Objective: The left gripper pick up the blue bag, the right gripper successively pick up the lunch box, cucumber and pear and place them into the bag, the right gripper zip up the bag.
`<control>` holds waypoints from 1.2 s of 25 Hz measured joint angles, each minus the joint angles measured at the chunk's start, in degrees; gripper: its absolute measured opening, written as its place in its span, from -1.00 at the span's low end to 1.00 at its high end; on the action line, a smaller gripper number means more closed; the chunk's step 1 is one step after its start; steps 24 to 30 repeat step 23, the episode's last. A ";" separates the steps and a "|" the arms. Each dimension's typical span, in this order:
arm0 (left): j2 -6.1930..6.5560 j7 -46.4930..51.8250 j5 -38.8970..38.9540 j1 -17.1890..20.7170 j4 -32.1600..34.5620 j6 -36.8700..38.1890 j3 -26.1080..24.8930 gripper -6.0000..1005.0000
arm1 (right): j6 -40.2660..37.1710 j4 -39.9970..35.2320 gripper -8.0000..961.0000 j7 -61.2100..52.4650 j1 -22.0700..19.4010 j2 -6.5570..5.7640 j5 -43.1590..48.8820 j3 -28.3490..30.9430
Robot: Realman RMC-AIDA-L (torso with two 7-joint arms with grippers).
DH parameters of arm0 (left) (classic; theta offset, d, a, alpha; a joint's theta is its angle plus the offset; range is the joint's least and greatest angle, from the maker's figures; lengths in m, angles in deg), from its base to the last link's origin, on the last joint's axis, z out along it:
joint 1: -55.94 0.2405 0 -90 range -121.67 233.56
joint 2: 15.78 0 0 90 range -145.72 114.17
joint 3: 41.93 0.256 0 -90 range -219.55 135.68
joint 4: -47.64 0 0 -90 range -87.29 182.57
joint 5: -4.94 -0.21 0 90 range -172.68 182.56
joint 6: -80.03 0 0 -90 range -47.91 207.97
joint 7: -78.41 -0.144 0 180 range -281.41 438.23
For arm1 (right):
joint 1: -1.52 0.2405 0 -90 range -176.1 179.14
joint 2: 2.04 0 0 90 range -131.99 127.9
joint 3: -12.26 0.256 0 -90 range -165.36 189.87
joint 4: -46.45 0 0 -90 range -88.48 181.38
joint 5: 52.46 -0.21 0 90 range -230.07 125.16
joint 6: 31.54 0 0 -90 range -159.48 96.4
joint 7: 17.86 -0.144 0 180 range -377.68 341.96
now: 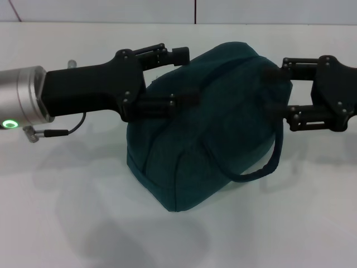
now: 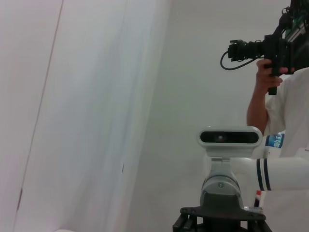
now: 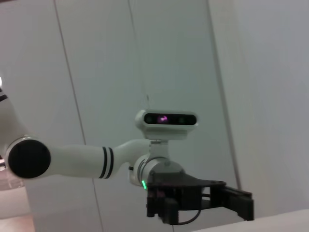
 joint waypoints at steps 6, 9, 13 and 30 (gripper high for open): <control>-0.04 -0.31 -0.02 0.08 -0.25 0.05 0.02 0.75 | -0.41 -0.40 0.47 -0.03 -0.02 0.18 0.75 -0.14; -0.05 -0.33 -0.23 0.07 -0.26 0.01 0.02 0.75 | -0.40 -0.40 0.47 -0.04 0.00 0.27 0.90 -0.14; -0.05 -0.35 -0.31 0.01 -0.26 -0.17 0.02 0.75 | -0.41 -0.36 0.47 -0.02 -0.05 0.35 0.90 -0.12; -0.05 -0.38 -0.36 -0.02 -0.29 -0.32 0.01 0.75 | -0.38 -0.28 0.47 0.18 -0.28 0.37 0.93 -0.12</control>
